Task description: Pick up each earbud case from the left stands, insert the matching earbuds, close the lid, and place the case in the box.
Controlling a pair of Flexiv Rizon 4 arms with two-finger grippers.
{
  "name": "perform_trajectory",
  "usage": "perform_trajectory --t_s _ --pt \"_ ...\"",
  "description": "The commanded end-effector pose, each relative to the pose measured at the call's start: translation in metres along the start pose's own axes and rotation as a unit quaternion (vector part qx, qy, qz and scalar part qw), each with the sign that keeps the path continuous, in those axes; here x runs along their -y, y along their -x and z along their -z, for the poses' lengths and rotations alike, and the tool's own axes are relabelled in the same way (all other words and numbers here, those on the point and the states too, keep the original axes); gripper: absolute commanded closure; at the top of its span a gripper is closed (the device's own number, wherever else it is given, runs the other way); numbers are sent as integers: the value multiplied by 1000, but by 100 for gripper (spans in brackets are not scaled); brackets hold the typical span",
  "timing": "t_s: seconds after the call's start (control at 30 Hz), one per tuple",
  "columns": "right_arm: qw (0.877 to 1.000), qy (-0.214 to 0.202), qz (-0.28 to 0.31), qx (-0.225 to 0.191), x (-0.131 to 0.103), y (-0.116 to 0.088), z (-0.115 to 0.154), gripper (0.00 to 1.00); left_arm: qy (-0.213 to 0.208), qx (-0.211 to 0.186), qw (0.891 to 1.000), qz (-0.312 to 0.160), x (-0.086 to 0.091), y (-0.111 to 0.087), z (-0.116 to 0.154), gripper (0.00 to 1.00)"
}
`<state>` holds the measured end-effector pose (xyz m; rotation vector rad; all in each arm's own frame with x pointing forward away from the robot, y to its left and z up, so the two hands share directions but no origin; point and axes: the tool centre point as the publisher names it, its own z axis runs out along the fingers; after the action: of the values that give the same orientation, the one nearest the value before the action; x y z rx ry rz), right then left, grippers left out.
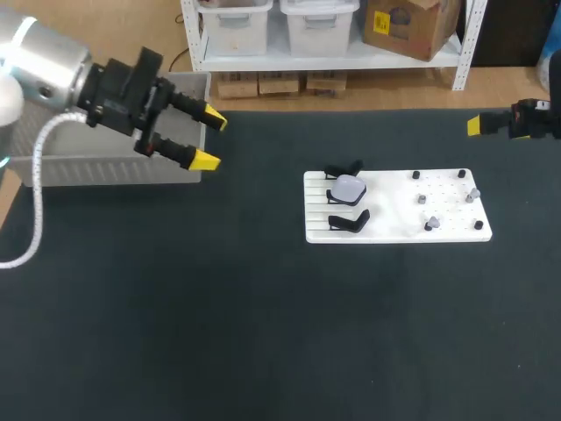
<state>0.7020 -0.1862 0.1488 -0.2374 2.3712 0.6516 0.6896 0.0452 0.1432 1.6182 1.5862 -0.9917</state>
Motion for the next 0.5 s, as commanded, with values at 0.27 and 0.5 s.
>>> perform_trajectory --t_s 0.27,0.5 --pt "1000 -1 0 0 -1 0 1 0 -52 17 998 -34 -21 -1 -50 0" --pt "1000 -1 0 0 -1 0 1 0 -75 27 996 -46 -26 2 -78 0"
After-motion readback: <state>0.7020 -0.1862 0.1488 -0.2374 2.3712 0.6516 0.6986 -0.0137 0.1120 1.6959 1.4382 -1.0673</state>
